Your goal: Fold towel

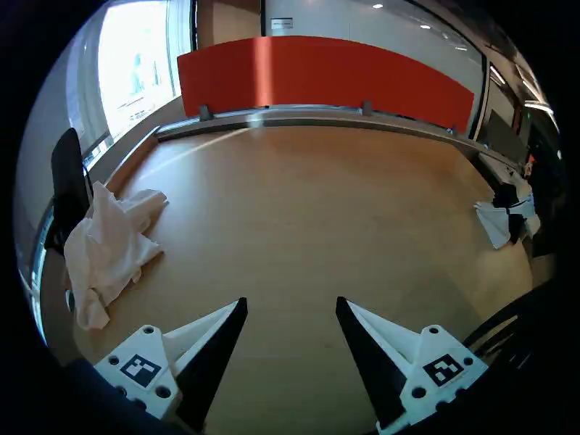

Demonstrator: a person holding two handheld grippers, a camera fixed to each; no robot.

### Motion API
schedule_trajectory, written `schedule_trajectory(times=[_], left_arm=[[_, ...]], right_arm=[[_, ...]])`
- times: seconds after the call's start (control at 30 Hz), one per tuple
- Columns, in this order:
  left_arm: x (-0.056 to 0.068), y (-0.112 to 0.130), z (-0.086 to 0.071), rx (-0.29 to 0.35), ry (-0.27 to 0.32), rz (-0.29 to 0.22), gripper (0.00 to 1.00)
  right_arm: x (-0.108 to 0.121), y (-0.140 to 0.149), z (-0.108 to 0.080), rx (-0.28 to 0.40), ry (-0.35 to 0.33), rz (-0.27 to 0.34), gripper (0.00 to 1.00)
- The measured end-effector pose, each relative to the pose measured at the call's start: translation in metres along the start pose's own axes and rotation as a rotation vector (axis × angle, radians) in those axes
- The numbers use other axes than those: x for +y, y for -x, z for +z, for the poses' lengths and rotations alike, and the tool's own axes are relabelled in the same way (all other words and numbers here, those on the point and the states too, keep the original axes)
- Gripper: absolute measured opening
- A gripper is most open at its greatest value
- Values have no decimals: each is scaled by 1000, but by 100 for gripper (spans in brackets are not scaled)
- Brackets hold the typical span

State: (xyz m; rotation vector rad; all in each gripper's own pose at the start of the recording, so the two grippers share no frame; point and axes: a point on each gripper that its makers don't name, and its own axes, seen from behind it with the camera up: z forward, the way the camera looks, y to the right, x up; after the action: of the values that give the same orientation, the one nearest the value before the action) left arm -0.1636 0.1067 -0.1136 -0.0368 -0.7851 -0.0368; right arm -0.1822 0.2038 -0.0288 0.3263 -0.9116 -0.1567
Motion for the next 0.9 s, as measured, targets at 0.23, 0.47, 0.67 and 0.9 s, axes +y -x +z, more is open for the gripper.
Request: schedule_trajectory(times=[0.23,0.47,0.67,0.9], left_arm=[[-1,1,-1,-2,-1,3,91],[0,1,-1,-3,-2,5,91],[0,2,-1,-7,-5,9,90],[0,4,-2,-12,-8,11,91]], right_arm=[[3,-4,-7,13,7,-1,5],[-5,3,-2,-2,-10,-7,5],[-17,14,9,-29,-27,-19,5],[-28,33,26,-79,-57,-17,7]])
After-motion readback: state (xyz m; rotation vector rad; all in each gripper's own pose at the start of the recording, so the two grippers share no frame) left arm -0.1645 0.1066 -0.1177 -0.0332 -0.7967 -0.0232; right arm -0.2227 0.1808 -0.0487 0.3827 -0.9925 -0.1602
